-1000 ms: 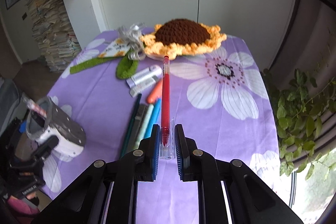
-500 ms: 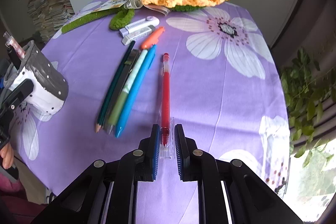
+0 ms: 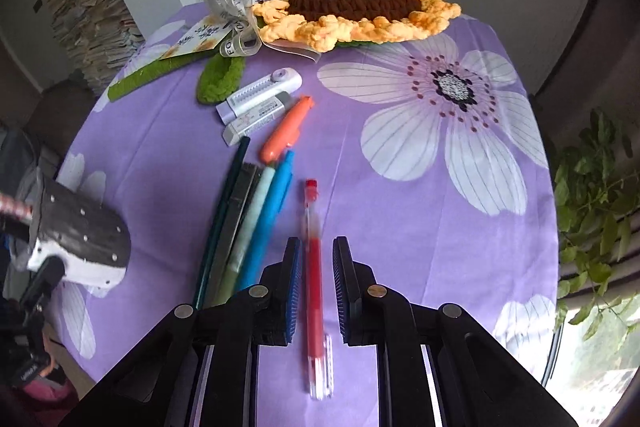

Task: Organize stationery
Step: 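Grasp the red pen with the right gripper, then lift the red pen and lower it into the pen holder cup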

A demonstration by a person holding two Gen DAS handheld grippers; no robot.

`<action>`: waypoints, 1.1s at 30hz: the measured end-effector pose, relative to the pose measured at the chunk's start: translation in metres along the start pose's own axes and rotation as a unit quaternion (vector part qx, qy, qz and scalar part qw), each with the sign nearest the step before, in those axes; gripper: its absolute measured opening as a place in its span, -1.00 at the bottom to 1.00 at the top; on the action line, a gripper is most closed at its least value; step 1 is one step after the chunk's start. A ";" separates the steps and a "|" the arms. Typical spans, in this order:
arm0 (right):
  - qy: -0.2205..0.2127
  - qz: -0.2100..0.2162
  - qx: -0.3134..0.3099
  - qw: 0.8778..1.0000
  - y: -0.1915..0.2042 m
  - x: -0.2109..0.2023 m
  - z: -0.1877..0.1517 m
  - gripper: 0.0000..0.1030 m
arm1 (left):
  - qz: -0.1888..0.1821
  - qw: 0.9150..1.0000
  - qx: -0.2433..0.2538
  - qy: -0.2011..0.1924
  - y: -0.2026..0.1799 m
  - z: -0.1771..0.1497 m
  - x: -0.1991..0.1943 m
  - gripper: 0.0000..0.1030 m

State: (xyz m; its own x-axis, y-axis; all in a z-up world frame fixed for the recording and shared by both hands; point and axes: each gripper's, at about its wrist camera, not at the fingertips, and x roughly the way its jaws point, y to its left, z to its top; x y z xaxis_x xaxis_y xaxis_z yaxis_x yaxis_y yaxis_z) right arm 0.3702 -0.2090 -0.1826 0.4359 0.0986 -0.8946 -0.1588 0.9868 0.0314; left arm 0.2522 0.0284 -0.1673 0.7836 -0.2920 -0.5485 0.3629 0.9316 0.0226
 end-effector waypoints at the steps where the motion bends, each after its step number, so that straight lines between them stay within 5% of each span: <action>1: 0.008 0.000 0.002 1.000 0.000 0.006 0.007 -0.71 | -0.001 1.000 0.001 0.000 0.001 0.000 0.000 0.37; 19: 0.040 -0.034 -0.036 0.998 0.019 0.041 0.031 -0.81 | -0.002 1.000 0.001 0.000 0.002 -0.001 -0.001 0.37; 27: -0.073 0.016 -0.020 0.997 0.028 -0.045 0.021 -0.81 | -0.001 1.000 0.003 -0.001 0.002 -0.001 -0.001 0.37; 33: -0.206 0.067 -0.060 0.974 0.063 -0.140 0.006 -0.81 | -0.001 1.000 0.002 -0.002 0.002 -0.002 -0.001 0.37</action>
State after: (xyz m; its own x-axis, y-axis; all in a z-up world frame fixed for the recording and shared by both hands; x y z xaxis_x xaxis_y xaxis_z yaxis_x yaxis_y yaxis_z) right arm 0.3047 -0.1595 -0.0527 0.7188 0.2933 -0.6303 -0.3312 0.9416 0.0605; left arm 0.2515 0.0310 -0.1684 0.7853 -0.2944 -0.5447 0.3666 0.9300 0.0258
